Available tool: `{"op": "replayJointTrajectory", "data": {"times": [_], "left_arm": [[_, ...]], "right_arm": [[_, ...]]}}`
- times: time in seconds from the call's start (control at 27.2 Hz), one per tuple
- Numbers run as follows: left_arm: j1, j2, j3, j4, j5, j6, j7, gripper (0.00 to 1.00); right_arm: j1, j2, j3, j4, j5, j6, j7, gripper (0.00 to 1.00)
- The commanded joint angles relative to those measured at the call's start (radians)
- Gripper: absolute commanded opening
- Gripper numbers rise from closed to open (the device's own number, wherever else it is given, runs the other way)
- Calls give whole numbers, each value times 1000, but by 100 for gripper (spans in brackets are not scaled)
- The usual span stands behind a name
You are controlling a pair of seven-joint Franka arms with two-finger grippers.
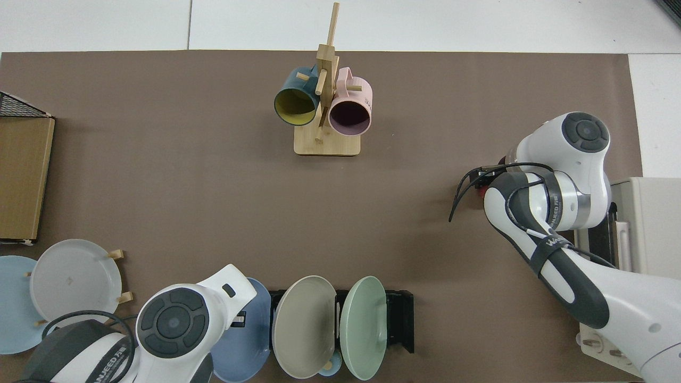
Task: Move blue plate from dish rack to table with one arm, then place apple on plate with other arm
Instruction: 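Grasp the blue plate in the rack and lift it with the left gripper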
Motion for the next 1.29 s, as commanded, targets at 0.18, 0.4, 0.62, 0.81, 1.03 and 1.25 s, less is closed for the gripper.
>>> {"op": "replayJointTrajectory", "data": {"times": [0.18,0.4,0.62,0.81,1.03,1.25], "left_arm": [[1,-2,-71,58,42,-81,-36,0],[9,-2,-179,127,42,-151,-125,0],[21,42,-193,243,117,-241,-111,0],[33,136,-193,370,203,-311,-111,0],[139,268,-187,560,221,-341,-137,0],[220,415,-137,705,183,-279,-239,0]], "right_arm": [[-10,-46,17,85,-9,-124,20,0],[-8,-126,19,101,-9,-183,19,0],[-14,-193,19,184,-9,-351,17,0],[-17,-236,9,235,-12,-464,16,0],[-19,-258,8,286,-8,-500,17,0],[-17,-261,8,282,-8,-495,17,0]]}}
